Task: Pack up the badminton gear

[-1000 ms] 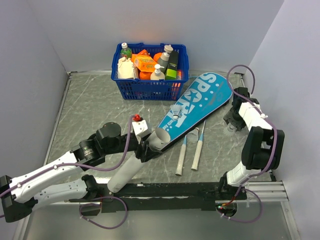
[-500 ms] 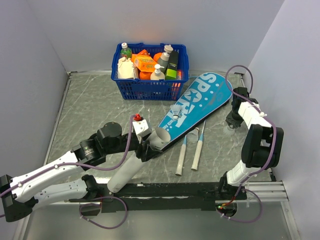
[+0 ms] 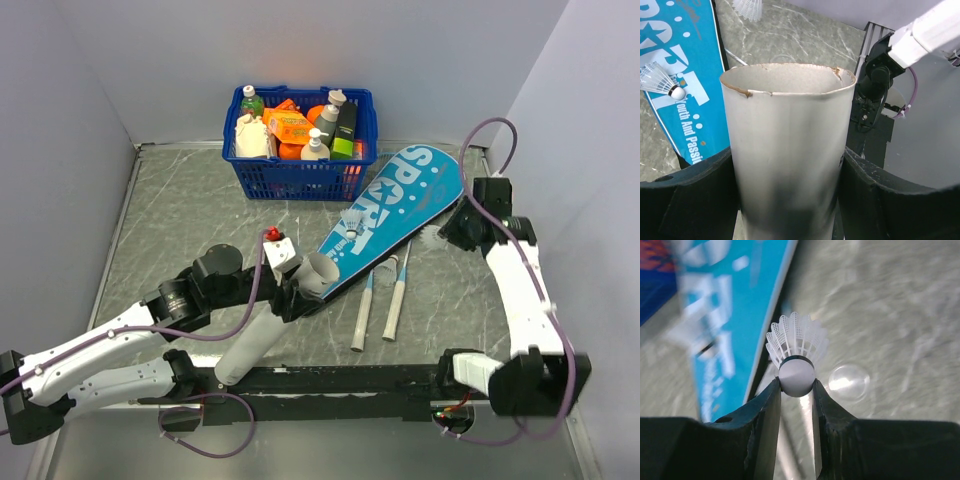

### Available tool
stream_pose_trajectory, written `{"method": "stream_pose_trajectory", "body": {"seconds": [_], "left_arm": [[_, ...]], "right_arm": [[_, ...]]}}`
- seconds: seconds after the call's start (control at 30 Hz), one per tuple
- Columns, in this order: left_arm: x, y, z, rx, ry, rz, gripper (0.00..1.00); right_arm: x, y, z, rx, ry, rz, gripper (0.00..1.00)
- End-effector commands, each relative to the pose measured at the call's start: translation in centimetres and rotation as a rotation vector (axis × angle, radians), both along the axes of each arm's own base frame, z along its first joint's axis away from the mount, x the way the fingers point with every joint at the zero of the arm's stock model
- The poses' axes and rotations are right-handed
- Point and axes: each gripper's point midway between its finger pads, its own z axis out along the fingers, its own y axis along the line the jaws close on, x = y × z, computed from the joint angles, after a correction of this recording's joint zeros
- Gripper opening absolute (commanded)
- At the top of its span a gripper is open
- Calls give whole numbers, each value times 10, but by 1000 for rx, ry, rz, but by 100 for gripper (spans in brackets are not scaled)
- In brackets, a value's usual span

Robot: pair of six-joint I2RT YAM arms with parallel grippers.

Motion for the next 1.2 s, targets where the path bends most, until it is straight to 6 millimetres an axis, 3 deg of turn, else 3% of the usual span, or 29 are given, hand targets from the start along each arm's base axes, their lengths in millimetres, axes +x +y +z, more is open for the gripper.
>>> {"method": "stream_pose_trajectory", "body": {"seconds": [0.0, 0.13, 0.23, 0.5, 0.77, 1.1, 1.17], "left_arm": [[1, 2, 26, -73, -38, 17, 20], [2, 2, 27, -76, -39, 24, 20], [1, 2, 27, -80, -40, 24, 20], [-1, 3, 27, -85, -50, 12, 20], [0, 0, 21, -66, -47, 2, 21], [0, -2, 16, -53, -40, -7, 21], [1, -3, 14, -43, -37, -7, 21]], "right_arm": [[-35, 62, 20, 171, -46, 190, 4], [-57, 111, 34, 340, -105, 350, 4], [-59, 141, 38, 458, -139, 457, 6], [-30, 197, 42, 728, -173, 654, 7], [7, 224, 18, 840, -93, 739, 11], [26, 225, -39, 822, 67, 716, 16], [28, 223, -49, 804, 91, 704, 24]]}}
